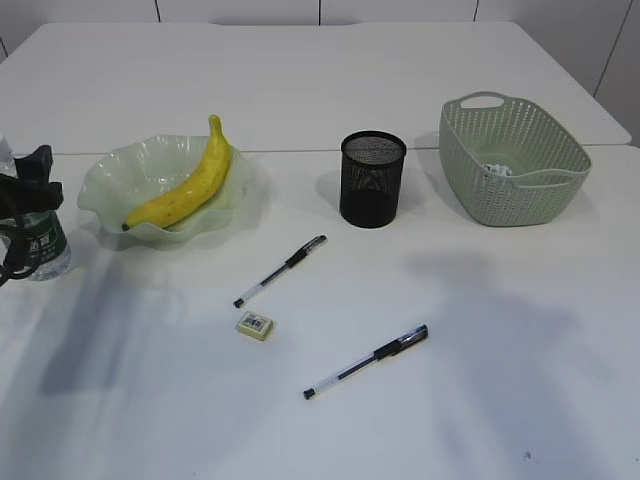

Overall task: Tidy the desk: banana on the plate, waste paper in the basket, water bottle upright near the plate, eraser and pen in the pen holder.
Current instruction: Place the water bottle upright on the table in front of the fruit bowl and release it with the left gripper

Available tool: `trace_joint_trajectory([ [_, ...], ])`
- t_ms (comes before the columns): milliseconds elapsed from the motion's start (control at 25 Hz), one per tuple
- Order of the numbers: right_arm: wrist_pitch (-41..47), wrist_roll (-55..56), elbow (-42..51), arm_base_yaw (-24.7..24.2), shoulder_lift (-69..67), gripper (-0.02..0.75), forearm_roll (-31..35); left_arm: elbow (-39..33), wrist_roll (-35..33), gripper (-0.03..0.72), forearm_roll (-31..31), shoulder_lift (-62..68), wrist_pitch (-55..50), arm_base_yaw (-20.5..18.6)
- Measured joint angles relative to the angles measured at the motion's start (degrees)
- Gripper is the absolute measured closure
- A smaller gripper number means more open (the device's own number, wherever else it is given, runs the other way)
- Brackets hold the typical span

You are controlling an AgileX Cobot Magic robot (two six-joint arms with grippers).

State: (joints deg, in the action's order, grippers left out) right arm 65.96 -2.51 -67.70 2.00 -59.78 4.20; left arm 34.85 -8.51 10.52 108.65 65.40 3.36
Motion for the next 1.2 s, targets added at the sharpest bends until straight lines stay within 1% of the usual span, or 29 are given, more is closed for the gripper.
trace_joint_trajectory([
  [400, -0.4, 0.0, 0.0, 0.0, 0.0, 0.423, 0.0, 0.0, -0.1, 0.115, -0.2, -4.1, 0.0, 0.0],
  [880, -0.5, 0.0, 0.0, 0.0, 0.0, 0.424, 0.0, 0.0, -1.9, 0.115, -0.2, -11.0, -1.5, 0.0],
  [1200, -0.6, -0.3, 0.0, 0.0, 0.0, 0.423, -0.1, 0.0, -2.1, 0.115, -0.2, -17.2, -8.4, 0.0],
])
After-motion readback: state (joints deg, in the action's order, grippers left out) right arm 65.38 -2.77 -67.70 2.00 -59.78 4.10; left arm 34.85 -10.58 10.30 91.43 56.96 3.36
